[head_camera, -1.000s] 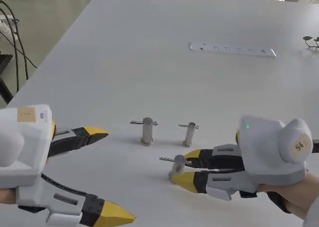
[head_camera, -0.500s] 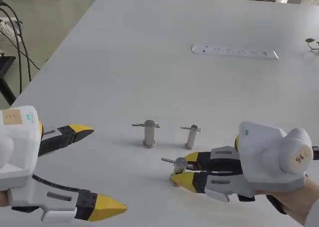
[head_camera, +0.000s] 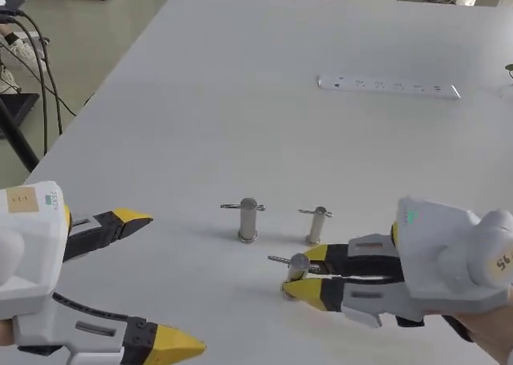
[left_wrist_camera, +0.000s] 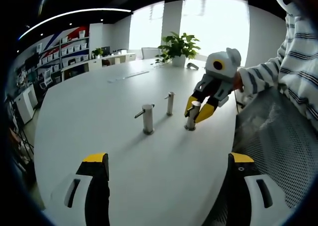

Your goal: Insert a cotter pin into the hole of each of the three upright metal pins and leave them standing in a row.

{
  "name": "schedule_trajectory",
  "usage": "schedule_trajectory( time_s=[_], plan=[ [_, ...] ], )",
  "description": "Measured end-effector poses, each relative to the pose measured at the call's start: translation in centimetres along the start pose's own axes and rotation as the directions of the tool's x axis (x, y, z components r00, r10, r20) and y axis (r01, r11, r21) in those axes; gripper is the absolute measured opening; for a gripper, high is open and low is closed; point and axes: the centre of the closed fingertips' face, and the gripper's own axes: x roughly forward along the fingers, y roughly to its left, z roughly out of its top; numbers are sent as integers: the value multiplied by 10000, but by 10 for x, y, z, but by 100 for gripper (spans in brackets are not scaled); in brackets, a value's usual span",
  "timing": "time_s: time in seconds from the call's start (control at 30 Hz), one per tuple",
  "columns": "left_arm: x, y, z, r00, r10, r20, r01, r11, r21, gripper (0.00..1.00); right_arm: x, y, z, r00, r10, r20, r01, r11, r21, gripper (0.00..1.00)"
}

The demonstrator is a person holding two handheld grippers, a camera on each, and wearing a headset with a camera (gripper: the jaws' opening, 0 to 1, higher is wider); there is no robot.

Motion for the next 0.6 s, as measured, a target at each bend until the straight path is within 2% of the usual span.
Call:
schedule_trajectory(
  time_s=[0.13, 0.3, 0.43, 0.6],
  plan=[
    [-1, -1, -3, 9999, 11, -113, -12, 10000, -67, 99, -13, -5, 3, 9999, 36, 96, -35, 10000, -86, 7],
    [0, -2, -3, 10000, 20, -96, -22, 9998, -209, 99, -36, -15, -1, 9999, -30, 137, 30, 10000, 34, 7],
    [2, -4, -3, 9998, -41, -207, 37, 9998, -198, 99, -55, -27, -6, 9999, -123, 86, 123, 9999, 39, 7],
    [4, -6, -6, 9990, -124, -431, 116, 9998, -183, 99, -72, -47, -12, 9996, -278, -89, 277, 9995, -137, 7]
  ],
)
